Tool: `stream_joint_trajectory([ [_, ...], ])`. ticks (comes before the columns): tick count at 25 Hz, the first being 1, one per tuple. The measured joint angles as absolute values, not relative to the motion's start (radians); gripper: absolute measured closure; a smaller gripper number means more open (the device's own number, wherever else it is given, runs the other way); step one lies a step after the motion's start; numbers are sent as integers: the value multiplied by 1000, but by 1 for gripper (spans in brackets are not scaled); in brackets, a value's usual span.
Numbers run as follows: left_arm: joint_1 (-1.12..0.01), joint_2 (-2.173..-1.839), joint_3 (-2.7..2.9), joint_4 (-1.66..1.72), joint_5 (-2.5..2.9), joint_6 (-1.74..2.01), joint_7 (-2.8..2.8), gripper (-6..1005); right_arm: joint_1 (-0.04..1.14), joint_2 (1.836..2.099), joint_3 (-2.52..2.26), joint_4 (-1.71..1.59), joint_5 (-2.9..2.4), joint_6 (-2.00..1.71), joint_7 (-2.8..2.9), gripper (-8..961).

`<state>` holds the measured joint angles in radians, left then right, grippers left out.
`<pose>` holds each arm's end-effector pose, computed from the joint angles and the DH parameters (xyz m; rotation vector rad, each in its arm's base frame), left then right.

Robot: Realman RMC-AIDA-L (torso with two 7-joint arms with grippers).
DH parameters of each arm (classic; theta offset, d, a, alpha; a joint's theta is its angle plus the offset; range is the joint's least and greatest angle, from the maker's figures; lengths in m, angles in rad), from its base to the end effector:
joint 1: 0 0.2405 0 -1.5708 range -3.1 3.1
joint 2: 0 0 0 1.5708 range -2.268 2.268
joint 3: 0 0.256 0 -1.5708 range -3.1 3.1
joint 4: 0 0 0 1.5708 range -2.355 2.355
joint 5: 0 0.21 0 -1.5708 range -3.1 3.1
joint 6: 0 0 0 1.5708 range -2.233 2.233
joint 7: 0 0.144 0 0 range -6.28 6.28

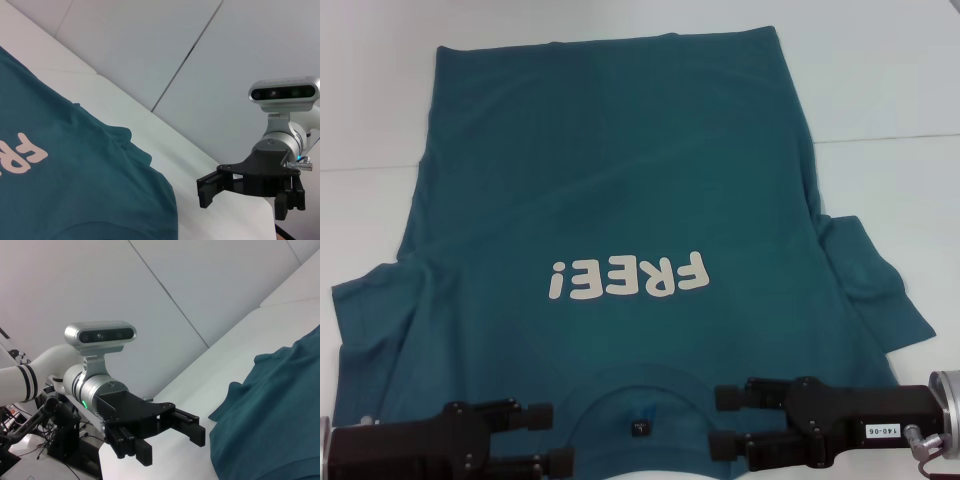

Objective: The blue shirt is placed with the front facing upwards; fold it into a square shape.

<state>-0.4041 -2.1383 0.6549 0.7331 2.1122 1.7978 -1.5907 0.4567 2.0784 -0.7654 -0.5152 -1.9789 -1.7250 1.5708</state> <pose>-0.2746 0.2643 -0.0123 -2.8471 -1.0353 -0.7992 0.2702 0.2712 -0.0286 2.7576 -1.0895 -0.8681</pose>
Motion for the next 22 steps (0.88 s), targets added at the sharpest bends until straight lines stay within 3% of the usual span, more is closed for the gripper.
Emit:
stream_joint_trajectory([
  [16,-405,-2138,649,733,2113,1798,-1613,206,451,2081,-765,-515,-1977,-1726,1572,9],
  [22,-431,-2124,551,726,2101,1795,-1807,208,461,2080,-696,-519,-1975,-1725,1661,9],
])
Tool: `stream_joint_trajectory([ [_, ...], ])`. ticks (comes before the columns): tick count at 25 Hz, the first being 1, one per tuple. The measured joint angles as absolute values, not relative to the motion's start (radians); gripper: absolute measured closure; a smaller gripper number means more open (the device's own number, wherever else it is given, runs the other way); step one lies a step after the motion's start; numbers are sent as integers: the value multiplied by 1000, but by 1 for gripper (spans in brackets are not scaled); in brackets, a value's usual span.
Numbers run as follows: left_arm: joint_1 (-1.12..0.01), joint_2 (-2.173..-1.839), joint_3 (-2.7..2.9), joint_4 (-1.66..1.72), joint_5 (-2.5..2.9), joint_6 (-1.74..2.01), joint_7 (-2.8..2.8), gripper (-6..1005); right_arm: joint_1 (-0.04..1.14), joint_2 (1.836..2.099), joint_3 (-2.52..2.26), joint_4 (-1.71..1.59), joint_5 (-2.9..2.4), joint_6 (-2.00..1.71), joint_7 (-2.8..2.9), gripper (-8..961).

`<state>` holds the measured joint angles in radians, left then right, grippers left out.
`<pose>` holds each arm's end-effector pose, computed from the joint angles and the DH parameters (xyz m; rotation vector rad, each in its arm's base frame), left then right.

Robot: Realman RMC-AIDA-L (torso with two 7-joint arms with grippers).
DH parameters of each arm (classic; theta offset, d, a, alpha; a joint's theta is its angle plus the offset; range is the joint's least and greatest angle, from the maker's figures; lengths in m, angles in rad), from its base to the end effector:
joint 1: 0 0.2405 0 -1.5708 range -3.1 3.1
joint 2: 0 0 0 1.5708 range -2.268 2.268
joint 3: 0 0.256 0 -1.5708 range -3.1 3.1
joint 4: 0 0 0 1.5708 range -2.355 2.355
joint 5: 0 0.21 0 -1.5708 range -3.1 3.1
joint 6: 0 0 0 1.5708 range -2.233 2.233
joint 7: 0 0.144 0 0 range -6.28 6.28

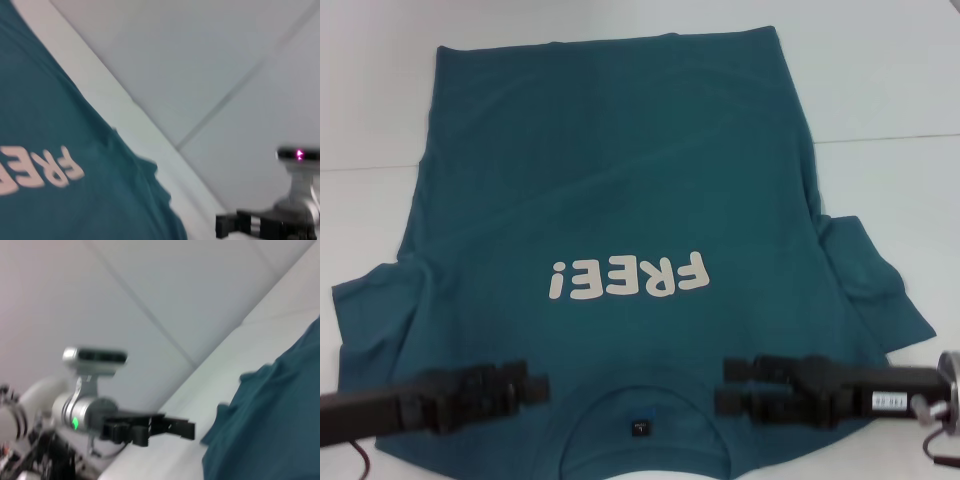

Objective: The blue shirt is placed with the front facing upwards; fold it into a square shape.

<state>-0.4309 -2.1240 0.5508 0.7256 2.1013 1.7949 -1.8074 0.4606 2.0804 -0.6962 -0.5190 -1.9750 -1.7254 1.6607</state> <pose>-0.2762 0.2780 0.0044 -2.6677 -1.3349 -0.8976 0.2704 0.2781 -0.0209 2.6964 -1.2307 -0.9464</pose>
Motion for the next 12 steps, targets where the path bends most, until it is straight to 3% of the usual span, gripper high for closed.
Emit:
stream_joint_trajectory([
  [12,-441,-2096,300,722,2086,1777,-2193,212,537,2038,-622,-529,-1896,-1713,1986,9],
])
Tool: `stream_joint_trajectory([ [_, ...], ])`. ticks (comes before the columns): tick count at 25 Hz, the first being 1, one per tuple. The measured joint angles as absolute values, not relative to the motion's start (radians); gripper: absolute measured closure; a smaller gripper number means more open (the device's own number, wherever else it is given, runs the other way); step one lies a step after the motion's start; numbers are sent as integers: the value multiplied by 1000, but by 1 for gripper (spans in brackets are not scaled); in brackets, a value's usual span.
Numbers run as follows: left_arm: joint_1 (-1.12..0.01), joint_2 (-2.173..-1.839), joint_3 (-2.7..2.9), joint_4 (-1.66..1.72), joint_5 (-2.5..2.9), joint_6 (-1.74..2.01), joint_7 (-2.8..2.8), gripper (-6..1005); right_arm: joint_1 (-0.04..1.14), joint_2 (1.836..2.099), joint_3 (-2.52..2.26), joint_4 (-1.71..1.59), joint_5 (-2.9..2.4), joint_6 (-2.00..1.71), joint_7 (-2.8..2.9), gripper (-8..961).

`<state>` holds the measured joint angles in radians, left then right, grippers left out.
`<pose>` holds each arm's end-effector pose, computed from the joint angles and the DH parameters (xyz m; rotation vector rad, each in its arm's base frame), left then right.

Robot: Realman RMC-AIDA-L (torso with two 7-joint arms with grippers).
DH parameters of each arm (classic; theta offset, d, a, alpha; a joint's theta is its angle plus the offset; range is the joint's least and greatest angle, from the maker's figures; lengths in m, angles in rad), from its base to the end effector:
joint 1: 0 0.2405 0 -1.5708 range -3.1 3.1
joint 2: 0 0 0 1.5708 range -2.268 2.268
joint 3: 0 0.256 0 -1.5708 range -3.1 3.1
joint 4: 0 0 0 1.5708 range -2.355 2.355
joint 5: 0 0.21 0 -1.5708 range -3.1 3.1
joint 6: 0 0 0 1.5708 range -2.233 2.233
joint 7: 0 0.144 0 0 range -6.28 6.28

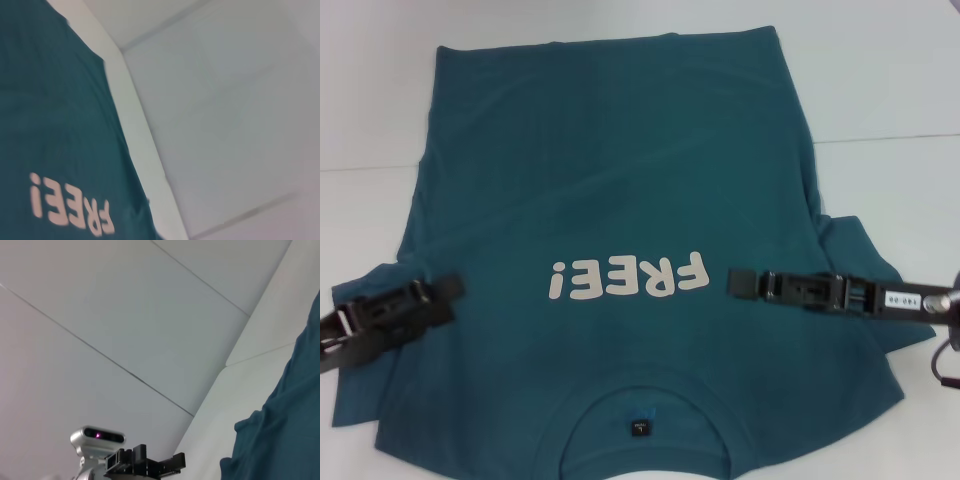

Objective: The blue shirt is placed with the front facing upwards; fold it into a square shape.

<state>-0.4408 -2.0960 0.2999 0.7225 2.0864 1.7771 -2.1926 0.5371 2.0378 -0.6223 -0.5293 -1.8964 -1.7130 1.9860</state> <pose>-0.2965 0.2914 0.0454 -2.1692 -1.8186 -1.1541 0.2539 0.3172 0.0118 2.4699 -1.5251 -1.0817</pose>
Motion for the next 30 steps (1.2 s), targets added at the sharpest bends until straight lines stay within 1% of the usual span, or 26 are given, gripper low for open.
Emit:
stream_joint_trajectory([
  [6,-418,-2087,221,710,2087,1709,-2304,214,576,2033,-628,-530,-1901,-1659,2079,9],
  [18,-400,-2080,214,708,2150,1496,-2377,218,581,2012,-625,-531,-1900,-1631,2129,9],
  [30,-396,-2081,224,706,2204,1355,-2350,222,581,2011,-623,-531,-1898,-1631,2131,10],
])
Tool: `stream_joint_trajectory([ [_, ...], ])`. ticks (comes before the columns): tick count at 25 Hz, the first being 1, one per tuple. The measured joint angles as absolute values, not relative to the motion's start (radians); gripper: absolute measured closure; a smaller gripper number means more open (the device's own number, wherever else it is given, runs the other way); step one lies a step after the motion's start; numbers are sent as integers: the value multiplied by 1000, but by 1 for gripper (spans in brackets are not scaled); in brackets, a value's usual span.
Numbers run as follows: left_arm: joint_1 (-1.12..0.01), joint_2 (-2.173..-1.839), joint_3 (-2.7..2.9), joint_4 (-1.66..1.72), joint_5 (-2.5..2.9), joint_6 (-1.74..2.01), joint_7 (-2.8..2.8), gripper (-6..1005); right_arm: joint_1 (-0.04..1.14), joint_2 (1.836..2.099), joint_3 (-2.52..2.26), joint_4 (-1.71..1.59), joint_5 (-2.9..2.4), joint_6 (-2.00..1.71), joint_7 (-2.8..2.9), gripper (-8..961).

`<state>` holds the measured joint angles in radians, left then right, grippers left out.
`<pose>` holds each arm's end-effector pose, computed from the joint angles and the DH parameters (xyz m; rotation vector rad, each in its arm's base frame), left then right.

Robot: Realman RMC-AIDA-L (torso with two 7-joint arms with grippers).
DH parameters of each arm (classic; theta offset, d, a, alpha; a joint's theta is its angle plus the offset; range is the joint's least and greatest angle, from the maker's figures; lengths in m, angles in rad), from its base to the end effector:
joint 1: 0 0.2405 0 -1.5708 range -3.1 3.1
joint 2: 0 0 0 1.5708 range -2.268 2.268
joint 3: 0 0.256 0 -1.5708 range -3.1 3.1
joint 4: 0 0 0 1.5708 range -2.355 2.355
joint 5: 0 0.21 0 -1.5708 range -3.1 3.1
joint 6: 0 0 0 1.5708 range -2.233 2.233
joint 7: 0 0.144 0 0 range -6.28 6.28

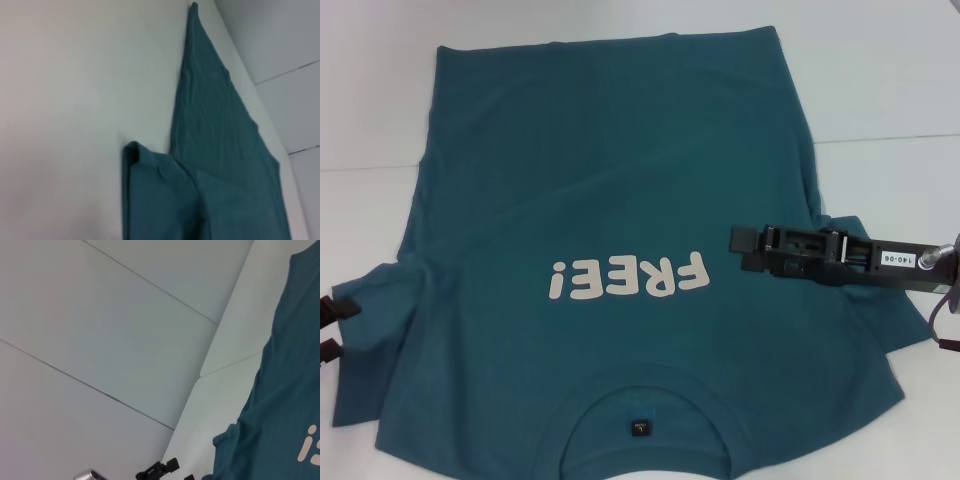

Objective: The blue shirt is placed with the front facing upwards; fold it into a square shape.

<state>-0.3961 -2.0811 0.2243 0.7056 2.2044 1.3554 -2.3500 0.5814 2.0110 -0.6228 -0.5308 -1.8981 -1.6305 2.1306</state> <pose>-0.3759 0.2994 0.0565 -1.5461 -1.9896 -0.9242 0.2516 0.3410 0.0212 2.4118 -1.6973 -1.0587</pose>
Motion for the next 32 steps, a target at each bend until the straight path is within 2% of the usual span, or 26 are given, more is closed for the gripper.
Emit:
stream_joint_trajectory([
  [32,-412,-2080,251,656,2229,1241,-2198,233,571,2011,-621,-531,-1896,-1631,2123,10],
])
